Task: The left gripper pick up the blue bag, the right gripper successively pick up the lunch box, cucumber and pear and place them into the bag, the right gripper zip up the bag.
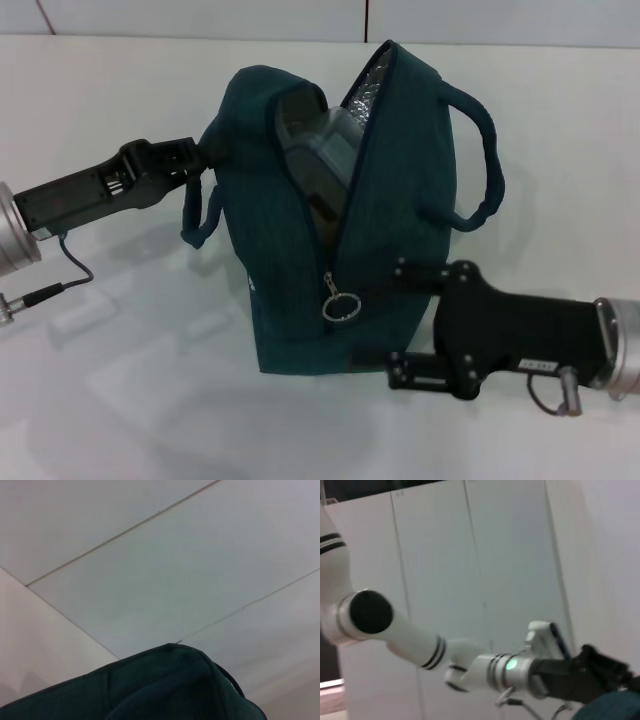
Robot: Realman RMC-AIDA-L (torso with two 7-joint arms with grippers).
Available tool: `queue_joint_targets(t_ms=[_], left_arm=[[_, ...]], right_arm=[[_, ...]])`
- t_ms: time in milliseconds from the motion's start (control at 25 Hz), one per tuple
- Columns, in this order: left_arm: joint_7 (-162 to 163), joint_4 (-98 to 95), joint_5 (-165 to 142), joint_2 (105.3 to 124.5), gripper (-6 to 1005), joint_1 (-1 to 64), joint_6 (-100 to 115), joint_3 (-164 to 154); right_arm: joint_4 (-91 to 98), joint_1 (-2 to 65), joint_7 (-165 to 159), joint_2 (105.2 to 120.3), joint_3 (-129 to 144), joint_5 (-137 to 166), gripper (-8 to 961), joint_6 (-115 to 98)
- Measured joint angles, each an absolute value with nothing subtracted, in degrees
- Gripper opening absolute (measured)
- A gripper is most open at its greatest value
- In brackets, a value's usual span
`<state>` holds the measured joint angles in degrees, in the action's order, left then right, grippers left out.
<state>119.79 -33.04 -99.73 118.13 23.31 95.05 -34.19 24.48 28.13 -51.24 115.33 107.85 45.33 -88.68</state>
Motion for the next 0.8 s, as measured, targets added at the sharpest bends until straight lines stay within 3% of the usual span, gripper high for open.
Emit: queue_joint_targets(t_ms=[280,800], left_arm=[[119.8,-33.0,-99.7,118.13,79,23.2,94.8,-34.2],[119.6,-33.0,-99.7,118.04,79,23.3,94.8,-34.2]], right_arm=[[23.8,26.7,-48.3,115.88,104.3,45.5,658,-83.8],[24.2,30.0,-47.8,116.21,109.3,45.6,652,-75.9]])
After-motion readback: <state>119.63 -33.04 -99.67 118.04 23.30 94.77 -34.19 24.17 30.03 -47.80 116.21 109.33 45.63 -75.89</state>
